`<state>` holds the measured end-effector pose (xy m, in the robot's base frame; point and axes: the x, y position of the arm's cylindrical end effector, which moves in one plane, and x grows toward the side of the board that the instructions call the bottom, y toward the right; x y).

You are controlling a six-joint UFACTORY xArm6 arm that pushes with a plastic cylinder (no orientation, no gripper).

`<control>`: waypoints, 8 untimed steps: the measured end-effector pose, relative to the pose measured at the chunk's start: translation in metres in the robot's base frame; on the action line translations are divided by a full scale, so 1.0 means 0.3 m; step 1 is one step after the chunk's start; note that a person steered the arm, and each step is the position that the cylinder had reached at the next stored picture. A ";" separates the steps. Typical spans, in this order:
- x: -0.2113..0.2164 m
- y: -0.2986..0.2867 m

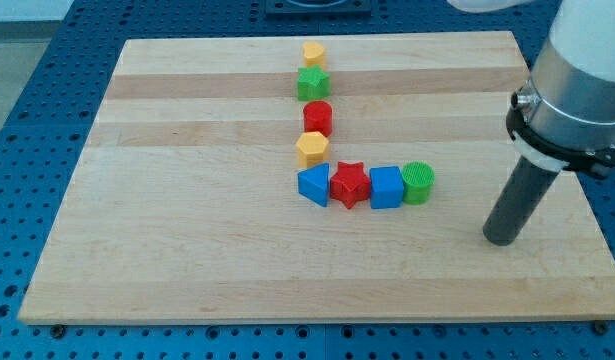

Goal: Move the blue cube to the right of the green star

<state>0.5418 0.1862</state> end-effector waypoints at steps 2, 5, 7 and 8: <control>0.002 -0.254; 0.001 -0.393; -0.575 -0.274; -0.732 -0.264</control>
<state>0.3221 0.1070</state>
